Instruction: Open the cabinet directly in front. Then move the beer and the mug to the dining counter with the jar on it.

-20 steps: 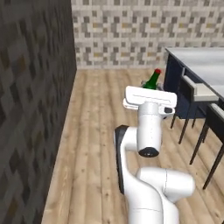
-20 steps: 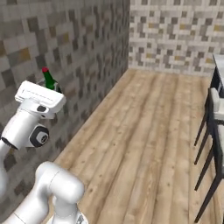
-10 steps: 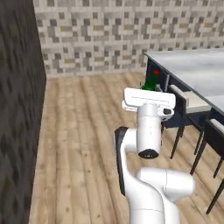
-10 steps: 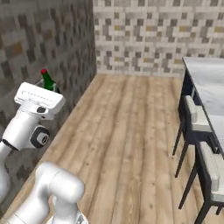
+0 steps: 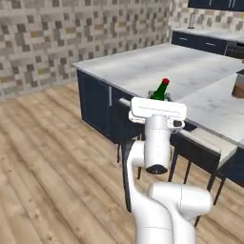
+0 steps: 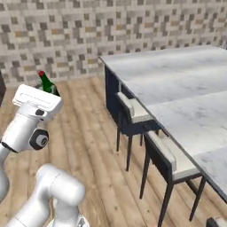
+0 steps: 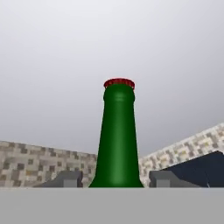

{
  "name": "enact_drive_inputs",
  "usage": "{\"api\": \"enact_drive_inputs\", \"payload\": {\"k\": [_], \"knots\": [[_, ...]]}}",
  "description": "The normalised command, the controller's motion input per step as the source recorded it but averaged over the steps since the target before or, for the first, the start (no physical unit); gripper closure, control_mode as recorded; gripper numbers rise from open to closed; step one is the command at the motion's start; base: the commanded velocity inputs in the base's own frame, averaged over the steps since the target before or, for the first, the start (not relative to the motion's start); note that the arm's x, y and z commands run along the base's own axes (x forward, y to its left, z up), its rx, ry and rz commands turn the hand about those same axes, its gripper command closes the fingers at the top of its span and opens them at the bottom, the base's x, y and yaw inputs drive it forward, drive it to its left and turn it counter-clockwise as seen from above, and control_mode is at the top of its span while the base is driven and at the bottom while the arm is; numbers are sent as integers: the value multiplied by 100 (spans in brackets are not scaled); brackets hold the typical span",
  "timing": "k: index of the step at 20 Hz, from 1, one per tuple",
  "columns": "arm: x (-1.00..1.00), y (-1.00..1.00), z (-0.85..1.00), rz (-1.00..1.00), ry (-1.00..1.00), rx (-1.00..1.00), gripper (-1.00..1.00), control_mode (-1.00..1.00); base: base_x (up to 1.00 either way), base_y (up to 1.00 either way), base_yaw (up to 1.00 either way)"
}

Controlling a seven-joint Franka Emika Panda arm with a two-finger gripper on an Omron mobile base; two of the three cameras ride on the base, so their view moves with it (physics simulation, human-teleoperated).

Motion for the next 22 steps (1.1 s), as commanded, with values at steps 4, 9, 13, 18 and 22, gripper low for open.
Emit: {"api": "enact_drive_inputs", "payload": {"k": [4,9,13,18,22], "knots": [[0,0,0,0,0,0,100,100,35,-11,-84],[0,0,0,0,0,0,100,100,7,-43,-87],[0,0,0,0,0,0,100,100,0,-53,-84],[0,0,0,0,0,0,100,100,0,-43,-62],[0,0,0,0,0,0,100,100,0,10,-6]]}}
